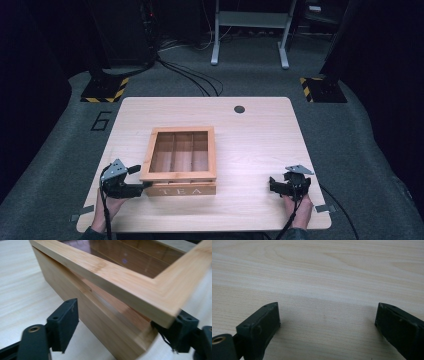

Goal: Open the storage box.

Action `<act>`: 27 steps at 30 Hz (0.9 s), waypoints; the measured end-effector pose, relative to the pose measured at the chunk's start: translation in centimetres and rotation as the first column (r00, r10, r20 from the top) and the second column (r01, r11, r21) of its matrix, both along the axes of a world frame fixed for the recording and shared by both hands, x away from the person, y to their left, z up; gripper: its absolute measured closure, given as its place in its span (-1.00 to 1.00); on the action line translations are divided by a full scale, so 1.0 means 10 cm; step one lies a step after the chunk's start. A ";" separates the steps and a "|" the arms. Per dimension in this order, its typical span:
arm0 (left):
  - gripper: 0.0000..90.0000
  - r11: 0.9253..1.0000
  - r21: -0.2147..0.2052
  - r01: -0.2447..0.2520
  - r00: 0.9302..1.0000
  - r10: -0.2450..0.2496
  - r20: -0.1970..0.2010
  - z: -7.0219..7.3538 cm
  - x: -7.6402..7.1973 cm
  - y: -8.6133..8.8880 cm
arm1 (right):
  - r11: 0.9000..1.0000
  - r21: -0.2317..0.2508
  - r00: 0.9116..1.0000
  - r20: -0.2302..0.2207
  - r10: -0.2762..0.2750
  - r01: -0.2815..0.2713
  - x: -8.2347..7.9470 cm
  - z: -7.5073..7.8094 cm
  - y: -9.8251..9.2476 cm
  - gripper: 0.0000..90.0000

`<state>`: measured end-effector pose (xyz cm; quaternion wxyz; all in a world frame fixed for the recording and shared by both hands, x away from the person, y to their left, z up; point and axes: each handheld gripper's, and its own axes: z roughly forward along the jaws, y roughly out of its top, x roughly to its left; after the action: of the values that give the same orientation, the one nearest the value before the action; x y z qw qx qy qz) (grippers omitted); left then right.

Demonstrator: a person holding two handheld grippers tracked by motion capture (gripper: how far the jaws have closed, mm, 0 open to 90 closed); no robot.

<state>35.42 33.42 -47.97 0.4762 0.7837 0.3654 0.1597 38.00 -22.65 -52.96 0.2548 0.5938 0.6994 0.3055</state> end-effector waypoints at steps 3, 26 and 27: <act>-0.65 0.998 0.059 0.032 0.999 -0.030 -0.036 -0.12 -0.08 0.00 | 1.000 0.001 1.000 0.001 0.000 0.000 0.00 0.00 0.00 -0.88; -0.90 0.967 0.185 -0.176 0.972 0.201 -0.125 -0.51 -0.23 0.50 | 1.000 0.002 1.000 -0.002 -0.006 0.006 0.00 0.00 0.00 -0.88; -0.90 0.962 0.198 -0.189 0.969 0.215 -0.119 -0.51 -0.22 0.50 | 1.000 0.002 1.000 -0.002 -0.006 0.006 0.00 0.00 0.00 -0.88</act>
<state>33.23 38.41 -53.11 0.3558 0.7925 0.4593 0.1856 37.96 -22.61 -52.95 0.2546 0.5964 0.6976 0.3048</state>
